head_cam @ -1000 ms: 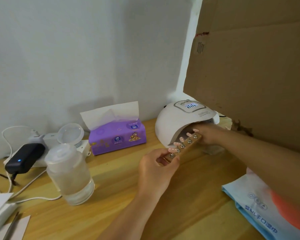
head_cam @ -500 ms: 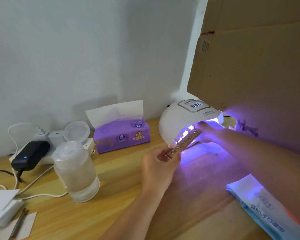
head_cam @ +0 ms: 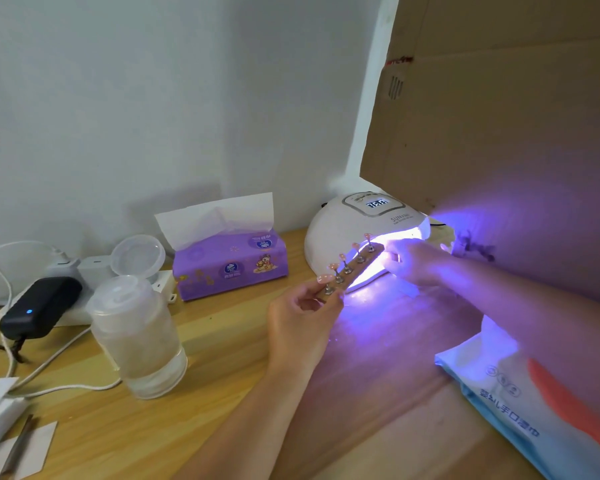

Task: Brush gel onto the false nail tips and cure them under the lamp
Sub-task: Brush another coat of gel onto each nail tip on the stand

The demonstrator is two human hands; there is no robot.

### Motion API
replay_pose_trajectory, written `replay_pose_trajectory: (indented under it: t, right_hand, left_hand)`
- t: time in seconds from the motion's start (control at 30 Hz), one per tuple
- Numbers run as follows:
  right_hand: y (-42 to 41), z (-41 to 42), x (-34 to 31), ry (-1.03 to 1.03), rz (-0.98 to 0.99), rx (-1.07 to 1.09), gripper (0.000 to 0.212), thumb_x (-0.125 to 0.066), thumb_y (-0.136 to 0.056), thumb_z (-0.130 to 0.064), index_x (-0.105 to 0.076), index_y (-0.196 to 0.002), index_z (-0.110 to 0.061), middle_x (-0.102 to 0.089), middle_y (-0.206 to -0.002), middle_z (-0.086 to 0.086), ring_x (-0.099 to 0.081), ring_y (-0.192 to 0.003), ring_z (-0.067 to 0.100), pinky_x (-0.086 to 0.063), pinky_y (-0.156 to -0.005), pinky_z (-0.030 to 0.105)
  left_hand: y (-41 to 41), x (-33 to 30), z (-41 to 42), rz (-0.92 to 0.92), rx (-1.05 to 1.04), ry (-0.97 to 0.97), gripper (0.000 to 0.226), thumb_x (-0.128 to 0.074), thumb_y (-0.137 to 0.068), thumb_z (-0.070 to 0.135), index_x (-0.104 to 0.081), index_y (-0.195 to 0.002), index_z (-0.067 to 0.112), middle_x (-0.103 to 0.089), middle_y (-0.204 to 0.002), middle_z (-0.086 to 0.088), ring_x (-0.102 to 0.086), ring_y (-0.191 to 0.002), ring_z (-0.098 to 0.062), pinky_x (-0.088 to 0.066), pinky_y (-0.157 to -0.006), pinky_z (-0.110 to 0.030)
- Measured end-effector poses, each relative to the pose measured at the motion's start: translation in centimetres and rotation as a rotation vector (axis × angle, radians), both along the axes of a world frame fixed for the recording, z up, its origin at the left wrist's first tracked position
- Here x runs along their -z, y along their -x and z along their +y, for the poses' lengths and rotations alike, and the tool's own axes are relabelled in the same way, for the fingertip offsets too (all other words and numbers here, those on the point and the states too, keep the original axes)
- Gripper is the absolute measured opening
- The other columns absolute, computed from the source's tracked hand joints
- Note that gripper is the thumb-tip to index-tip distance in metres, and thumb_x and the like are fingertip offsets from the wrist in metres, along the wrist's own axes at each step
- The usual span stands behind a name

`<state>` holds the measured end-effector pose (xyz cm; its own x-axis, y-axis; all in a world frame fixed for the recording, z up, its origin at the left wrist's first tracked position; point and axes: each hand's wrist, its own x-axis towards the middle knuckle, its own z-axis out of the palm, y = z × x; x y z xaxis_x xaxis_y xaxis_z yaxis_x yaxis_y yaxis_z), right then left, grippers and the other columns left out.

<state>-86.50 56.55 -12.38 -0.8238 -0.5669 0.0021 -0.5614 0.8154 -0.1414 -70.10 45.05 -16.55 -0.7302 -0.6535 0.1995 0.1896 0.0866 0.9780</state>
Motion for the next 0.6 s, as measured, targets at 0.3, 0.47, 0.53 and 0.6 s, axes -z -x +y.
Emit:
replay_pose_trajectory:
  t: [0.3,0.47,0.53,0.6]
  right_hand:
    - [-0.7,0.0,-0.1,0.294,-0.049,0.056,0.021,-0.063,-0.079,-0.031,-0.049,-0.071,-0.018,-0.045,-0.066,-0.007,-0.045,-0.065,0.015,-0.026,-0.05,0.024]
    - [-1.5,-1.3,1.0,0.287,-0.114,0.227,0.051,-0.066,-0.078,-0.043,-0.031,-0.052,-0.015,-0.037,-0.039,-0.004,-0.032,-0.043,0.014,-0.023,-0.043,0.028]
    - [-1.6,-1.5,1.0,0.276,-0.068,0.272,0.047,-0.065,-0.08,-0.036,-0.031,-0.054,-0.016,-0.039,-0.048,-0.001,-0.035,-0.046,0.016,-0.024,-0.043,0.026]
    - [-1.6,-1.5,0.7,0.243,-0.001,0.279,0.039,-0.061,-0.081,-0.026,-0.031,-0.057,-0.017,-0.041,-0.061,0.002,-0.043,-0.059,0.023,-0.028,-0.048,0.025]
  left_hand:
    - [-0.2,-0.4,0.1,0.01,-0.018,-0.031,0.02,-0.069,-0.078,0.003,-0.068,-0.077,0.023,-0.05,-0.04,0.015,-0.038,-0.037,0.001,-0.034,-0.038,-0.012]
    - [-0.1,-0.1,0.0,0.012,-0.014,-0.023,0.02,-0.068,-0.077,0.001,-0.07,-0.085,0.019,-0.053,-0.043,0.016,-0.042,-0.042,0.002,-0.039,-0.044,-0.012]
    - [-0.1,-0.1,0.0,0.004,-0.004,-0.034,0.02,-0.069,-0.077,0.002,-0.07,-0.086,0.02,-0.054,-0.045,0.016,-0.043,-0.045,0.001,-0.047,-0.053,-0.023]
    - [-0.1,-0.1,0.0,0.014,0.0,-0.024,0.022,-0.069,-0.077,0.002,-0.069,-0.084,0.023,-0.054,-0.044,0.016,-0.043,-0.044,0.002,-0.044,-0.049,-0.019]
